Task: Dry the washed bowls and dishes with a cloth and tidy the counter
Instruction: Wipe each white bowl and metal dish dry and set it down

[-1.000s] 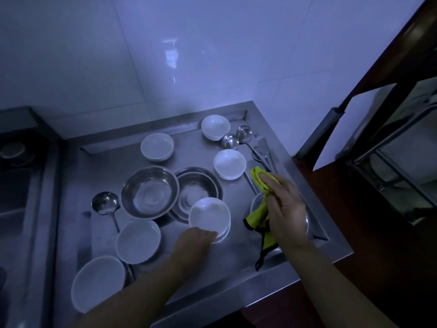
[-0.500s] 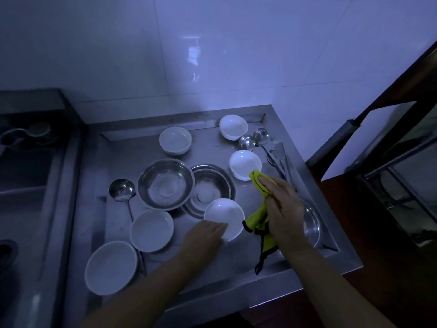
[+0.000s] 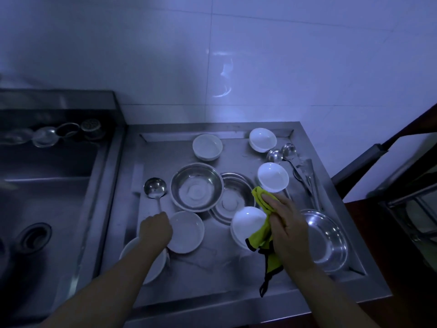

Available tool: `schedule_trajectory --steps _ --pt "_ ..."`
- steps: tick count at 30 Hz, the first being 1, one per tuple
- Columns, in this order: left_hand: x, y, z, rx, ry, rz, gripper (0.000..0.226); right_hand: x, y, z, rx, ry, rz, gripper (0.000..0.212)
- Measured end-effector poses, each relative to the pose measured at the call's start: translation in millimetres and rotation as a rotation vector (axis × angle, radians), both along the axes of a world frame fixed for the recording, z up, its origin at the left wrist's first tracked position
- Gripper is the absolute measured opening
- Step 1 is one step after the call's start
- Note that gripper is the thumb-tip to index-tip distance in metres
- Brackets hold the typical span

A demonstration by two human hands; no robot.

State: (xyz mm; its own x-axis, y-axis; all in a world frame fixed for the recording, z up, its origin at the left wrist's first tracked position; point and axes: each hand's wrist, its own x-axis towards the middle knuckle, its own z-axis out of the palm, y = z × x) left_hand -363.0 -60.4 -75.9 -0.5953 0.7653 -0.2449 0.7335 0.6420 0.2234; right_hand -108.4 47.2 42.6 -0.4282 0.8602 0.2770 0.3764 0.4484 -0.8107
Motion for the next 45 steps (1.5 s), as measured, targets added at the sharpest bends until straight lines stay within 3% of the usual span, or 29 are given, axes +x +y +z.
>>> schedule_trajectory --steps 3,7,9,17,23,25,29,36,39,45 --pt "-4 -2 -3 -0.193 -0.149 0.04 0.017 -2 -8 3 -0.017 0.001 0.017 0.04" --pt "-5 -1 -4 -0.23 -0.19 0.041 0.018 -7 -16 2 -0.004 0.032 0.029 0.04" --pt "-3 0 1 -0.18 -0.155 0.007 0.026 -8 -19 0 -0.011 0.041 0.045 0.038" --pt "-8 -16 27 0.0 -0.254 -0.014 0.019 -26 -39 12 0.039 0.047 0.113 0.039" --pt "-36 -47 73 0.308 -0.606 0.23 0.022 -47 -52 19 0.007 0.089 0.198 0.044" --pt "-45 -59 95 0.366 -0.563 0.205 0.033 -58 -57 21 0.02 0.118 0.232 0.035" --pt "-57 -85 133 0.381 -0.349 0.066 0.062 -78 -65 28 0.047 0.134 0.312 0.038" --pt "-46 -129 202 0.558 -0.024 -0.109 0.066 -102 -75 40 0.301 0.218 0.46 0.033" --pt "-40 -137 233 0.691 0.001 -0.047 0.056 -114 -78 51 0.489 0.31 0.543 0.033" --pt "-27 -137 280 0.887 0.049 0.006 0.06 -156 -79 97 0.908 0.43 0.6 0.022"
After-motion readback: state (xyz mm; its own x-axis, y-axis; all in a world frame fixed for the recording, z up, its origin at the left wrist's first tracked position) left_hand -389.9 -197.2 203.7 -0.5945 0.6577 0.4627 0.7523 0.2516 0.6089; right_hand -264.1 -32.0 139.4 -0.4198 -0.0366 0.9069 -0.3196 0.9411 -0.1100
